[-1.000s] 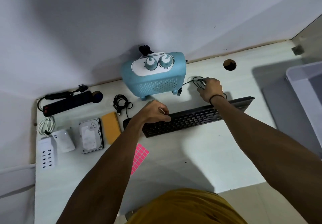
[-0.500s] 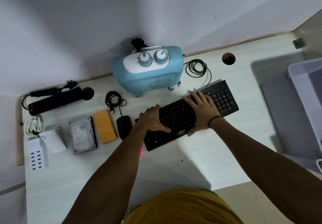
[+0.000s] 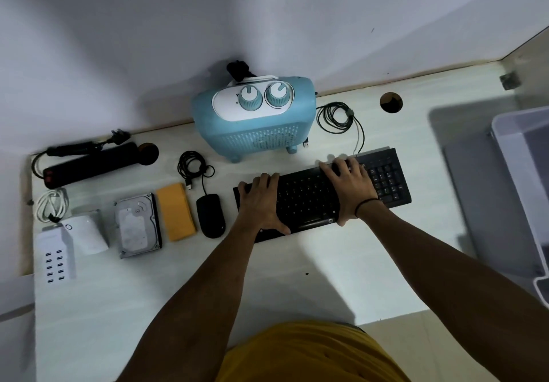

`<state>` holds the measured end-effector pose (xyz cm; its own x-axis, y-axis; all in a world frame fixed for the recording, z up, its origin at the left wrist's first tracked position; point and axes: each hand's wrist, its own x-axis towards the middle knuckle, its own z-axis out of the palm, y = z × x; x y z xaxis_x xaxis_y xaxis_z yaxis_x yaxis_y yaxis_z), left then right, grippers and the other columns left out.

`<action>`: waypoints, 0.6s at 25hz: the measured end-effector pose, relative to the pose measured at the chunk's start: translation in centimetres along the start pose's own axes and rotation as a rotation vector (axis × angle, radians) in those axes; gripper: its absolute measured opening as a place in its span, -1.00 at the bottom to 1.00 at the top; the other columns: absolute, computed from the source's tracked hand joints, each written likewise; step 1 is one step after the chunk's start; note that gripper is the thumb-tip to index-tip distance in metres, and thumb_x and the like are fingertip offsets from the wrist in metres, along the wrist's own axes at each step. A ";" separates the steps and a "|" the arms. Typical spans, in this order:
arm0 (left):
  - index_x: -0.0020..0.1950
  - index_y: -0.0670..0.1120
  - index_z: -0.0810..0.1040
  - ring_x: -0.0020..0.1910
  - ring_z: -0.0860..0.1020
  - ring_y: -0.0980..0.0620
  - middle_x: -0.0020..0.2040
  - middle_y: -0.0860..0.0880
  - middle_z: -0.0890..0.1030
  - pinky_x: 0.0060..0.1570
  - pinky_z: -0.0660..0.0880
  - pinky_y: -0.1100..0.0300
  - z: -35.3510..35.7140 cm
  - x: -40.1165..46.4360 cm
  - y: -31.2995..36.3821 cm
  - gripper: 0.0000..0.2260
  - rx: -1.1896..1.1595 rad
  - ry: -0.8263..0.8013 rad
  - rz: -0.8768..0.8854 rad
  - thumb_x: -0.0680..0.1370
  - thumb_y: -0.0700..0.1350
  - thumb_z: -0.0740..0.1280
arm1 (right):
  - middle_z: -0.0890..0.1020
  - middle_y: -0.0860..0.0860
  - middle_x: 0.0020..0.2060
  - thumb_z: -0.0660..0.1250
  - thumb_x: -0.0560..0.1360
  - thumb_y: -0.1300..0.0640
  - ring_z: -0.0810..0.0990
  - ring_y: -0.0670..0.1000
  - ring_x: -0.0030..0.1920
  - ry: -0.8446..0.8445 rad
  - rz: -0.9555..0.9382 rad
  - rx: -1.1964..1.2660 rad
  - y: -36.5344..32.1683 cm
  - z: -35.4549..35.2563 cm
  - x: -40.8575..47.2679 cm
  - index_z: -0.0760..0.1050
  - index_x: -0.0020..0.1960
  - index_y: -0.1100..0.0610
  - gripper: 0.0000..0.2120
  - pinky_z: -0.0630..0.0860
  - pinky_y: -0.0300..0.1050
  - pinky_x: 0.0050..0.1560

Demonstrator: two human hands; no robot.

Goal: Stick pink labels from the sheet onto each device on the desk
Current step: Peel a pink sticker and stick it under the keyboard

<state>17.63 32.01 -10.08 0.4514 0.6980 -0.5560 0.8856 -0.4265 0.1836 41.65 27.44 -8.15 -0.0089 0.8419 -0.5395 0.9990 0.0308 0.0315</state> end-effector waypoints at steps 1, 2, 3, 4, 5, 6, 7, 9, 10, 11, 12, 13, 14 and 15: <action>0.63 -0.02 -0.02 0.51 0.23 -0.13 0.52 -0.10 0.22 0.42 0.16 -0.30 0.1 -0.2 0.2 0.35 0.034 -0.007 0.010 0.04 0.37 0.61 | 0.22 0.10 0.41 0.63 -0.22 -0.18 0.16 0.27 0.44 -0.005 0.015 0.014 0.0 0.0 0.0 -0.08 0.56 -0.11 0.49 0.38 0.29 0.34; 0.65 -0.01 -0.10 0.55 0.17 -0.14 0.55 -0.11 0.16 0.43 0.14 -0.33 0.2 -0.3 0.4 0.39 0.061 -0.014 0.016 0.04 0.33 0.63 | 0.22 0.10 0.41 0.64 -0.22 -0.17 0.16 0.27 0.44 -0.008 0.029 0.024 0.0 0.1 -0.1 -0.08 0.55 -0.11 0.49 0.39 0.30 0.33; 0.65 0.00 -0.16 0.57 0.12 -0.14 0.57 -0.12 0.12 0.43 0.13 -0.35 0.3 -0.3 0.5 0.41 0.080 -0.016 0.013 0.05 0.29 0.65 | 0.22 0.11 0.40 0.64 -0.23 -0.17 0.16 0.27 0.44 -0.008 0.041 0.030 0.0 0.1 0.0 -0.07 0.55 -0.11 0.49 0.39 0.30 0.33; 0.65 0.00 -0.19 0.59 0.08 -0.15 0.59 -0.13 0.08 0.43 0.12 -0.36 0.4 -0.3 0.6 0.42 0.090 -0.013 0.003 0.06 0.25 0.67 | 0.22 0.11 0.40 0.64 -0.23 -0.16 0.16 0.27 0.44 -0.008 0.048 0.033 -0.1 0.2 0.0 -0.07 0.55 -0.11 0.49 0.39 0.30 0.33; 0.65 0.00 -0.20 0.60 0.06 -0.15 0.59 -0.13 0.06 0.42 0.12 -0.36 0.5 -0.2 0.7 0.42 0.096 -0.007 -0.007 0.07 0.22 0.68 | 0.22 0.11 0.40 0.65 -0.23 -0.15 0.16 0.27 0.44 -0.009 0.055 0.036 -0.2 0.2 0.0 -0.08 0.55 -0.11 0.49 0.39 0.30 0.33; 0.65 0.00 -0.22 0.60 0.04 -0.16 0.60 -0.14 0.04 0.42 0.13 -0.36 0.5 -0.2 0.8 0.42 0.100 -0.003 -0.015 0.08 0.19 0.68 | 0.22 0.12 0.39 0.65 -0.22 -0.14 0.17 0.27 0.44 -0.011 0.064 0.041 -0.3 0.3 0.0 -0.09 0.54 -0.11 0.49 0.39 0.30 0.33; 0.65 0.00 -0.23 0.61 0.02 -0.17 0.60 -0.15 0.02 0.42 0.13 -0.37 0.5 -0.2 0.9 0.42 0.103 -0.003 -0.019 0.08 0.17 0.69 | 0.22 0.12 0.39 0.67 -0.22 -0.13 0.17 0.27 0.44 -0.010 0.077 0.050 -0.5 0.3 -0.1 -0.10 0.54 -0.11 0.49 0.38 0.31 0.34; 0.65 0.00 -0.25 0.62 -0.03 -0.18 0.61 -0.15 -0.02 0.43 0.11 -0.39 0.5 0.0 1.0 0.42 0.095 -0.011 -0.019 0.10 0.13 0.69 | 0.20 0.13 0.41 0.68 -0.20 -0.11 0.15 0.27 0.45 -0.015 0.106 0.064 -0.9 0.4 -0.1 -0.13 0.54 -0.11 0.51 0.37 0.31 0.34; 0.65 0.01 -0.25 0.63 -0.05 -0.18 0.62 -0.15 -0.04 0.43 0.10 -0.40 0.5 0.0 1.0 0.41 0.087 -0.014 -0.016 0.11 0.12 0.70 | 0.17 0.13 0.43 0.69 -0.18 -0.11 0.13 0.27 0.47 -0.018 0.115 0.067 -1.1 0.4 -0.2 -0.16 0.55 -0.10 0.52 0.35 0.31 0.36; 0.65 0.01 -0.25 0.63 -0.07 -0.18 0.63 -0.14 -0.06 0.44 0.09 -0.40 0.4 -0.1 0.9 0.41 0.077 -0.013 -0.013 0.12 0.11 0.70 | 0.13 0.13 0.45 0.69 -0.16 -0.12 0.09 0.27 0.49 -0.020 0.117 0.069 -1.2 0.5 -0.3 -0.20 0.55 -0.09 0.53 0.31 0.30 0.40; 0.65 0.02 -0.24 0.63 -0.08 -0.18 0.64 -0.13 -0.08 0.44 0.08 -0.40 0.4 -0.2 0.8 0.39 0.062 -0.011 -0.008 0.13 0.11 0.70 | 0.10 0.14 0.48 0.69 -0.14 -0.14 0.05 0.26 0.51 -0.023 0.115 0.078 -1.4 0.5 -0.4 -0.23 0.56 -0.08 0.53 0.26 0.28 0.44; 0.65 0.04 -0.22 0.64 -0.09 -0.18 0.64 -0.12 -0.09 0.45 0.06 -0.40 0.4 -0.4 0.7 0.38 0.042 -0.009 -0.003 0.14 0.12 0.70 | 0.05 0.16 0.52 0.68 -0.12 -0.17 0.00 0.26 0.54 -0.027 0.116 0.099 -1.6 0.5 -0.5 -0.25 0.56 -0.06 0.53 0.19 0.27 0.48; 0.66 0.05 -0.19 0.64 -0.09 -0.17 0.64 -0.10 -0.09 0.46 0.05 -0.39 0.4 -0.7 0.5 0.35 0.015 0.001 0.000 0.15 0.13 0.69 | 0.00 0.17 0.54 0.67 -0.09 -0.21 -0.04 0.26 0.55 -0.026 0.117 0.130 -2.0 0.4 -0.8 -0.26 0.57 -0.04 0.52 0.13 0.26 0.51; 0.66 0.06 -0.15 0.64 -0.08 -0.16 0.64 -0.09 -0.08 0.46 0.05 -0.37 0.5 -1.2 0.4 0.31 -0.015 0.025 0.001 0.16 0.15 0.67 | -0.04 0.16 0.55 0.66 -0.07 -0.23 -0.07 0.25 0.56 -0.013 0.111 0.166 -2.7 0.2 -1.0 -0.25 0.58 -0.02 0.51 0.09 0.25 0.53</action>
<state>17.36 30.73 -9.73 0.4545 0.7118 -0.5355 0.8867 -0.4186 0.1961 38.92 26.38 -7.85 0.1015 0.8281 -0.5513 0.9872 -0.1522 -0.0469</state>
